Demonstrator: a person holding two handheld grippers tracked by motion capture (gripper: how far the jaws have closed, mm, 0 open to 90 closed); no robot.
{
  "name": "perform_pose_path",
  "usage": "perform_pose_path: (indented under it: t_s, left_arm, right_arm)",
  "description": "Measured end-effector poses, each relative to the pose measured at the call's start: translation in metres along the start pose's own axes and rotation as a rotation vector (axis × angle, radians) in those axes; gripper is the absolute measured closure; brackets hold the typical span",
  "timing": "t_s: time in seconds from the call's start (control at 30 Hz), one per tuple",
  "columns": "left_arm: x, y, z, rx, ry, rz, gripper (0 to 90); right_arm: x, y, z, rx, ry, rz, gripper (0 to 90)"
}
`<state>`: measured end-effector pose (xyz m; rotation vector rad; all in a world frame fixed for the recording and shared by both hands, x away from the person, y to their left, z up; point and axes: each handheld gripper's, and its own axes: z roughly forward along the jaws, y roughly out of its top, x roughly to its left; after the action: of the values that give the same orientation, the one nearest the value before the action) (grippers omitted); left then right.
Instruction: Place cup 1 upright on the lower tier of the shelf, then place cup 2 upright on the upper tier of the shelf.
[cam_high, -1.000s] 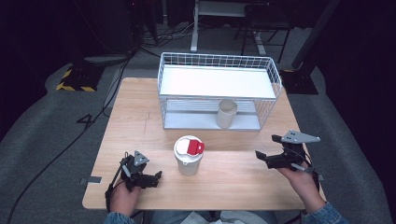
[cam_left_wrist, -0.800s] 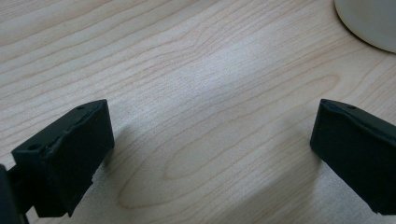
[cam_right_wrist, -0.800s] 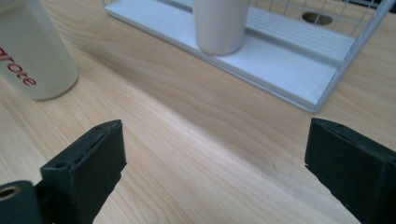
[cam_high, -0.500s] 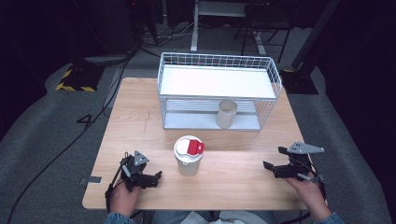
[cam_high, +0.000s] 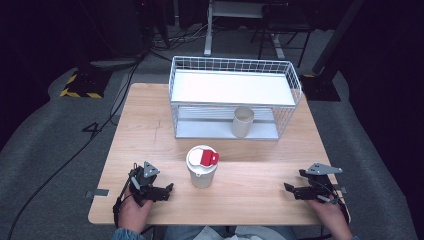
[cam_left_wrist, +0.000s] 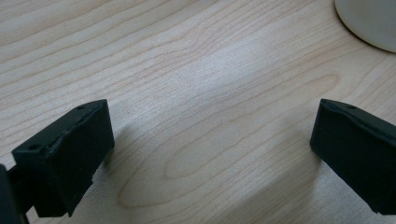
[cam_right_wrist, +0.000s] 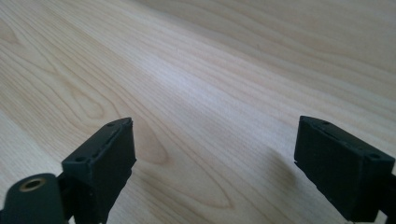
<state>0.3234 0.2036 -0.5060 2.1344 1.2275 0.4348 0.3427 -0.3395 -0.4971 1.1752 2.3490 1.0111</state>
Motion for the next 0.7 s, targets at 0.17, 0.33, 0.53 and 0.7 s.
perform_pose_path:
  t_s: [0.17,0.33,0.53,0.7]
  left_arm:
    - [-0.0015,0.0001,0.0,0.0,0.011,-0.01,0.1]
    - [-0.0018,0.0,0.0,0.0,0.01,-0.014,0.1]
    - [-0.0023,0.0006,0.0004,0.001,0.008,-0.02,0.2]
    - [-0.0027,0.0014,0.0005,-0.002,0.001,-0.022,0.5]
  right_arm:
    - [0.0004,-0.0069,0.0027,-0.015,-0.017,-0.01,13.1]
    - [0.0012,-0.0076,0.003,-0.017,-0.029,-0.016,12.3]
    - [0.0011,-0.0076,0.0031,-0.018,-0.029,-0.016,12.2]
    - [0.0011,-0.0077,0.0031,-0.018,-0.029,-0.016,12.2]
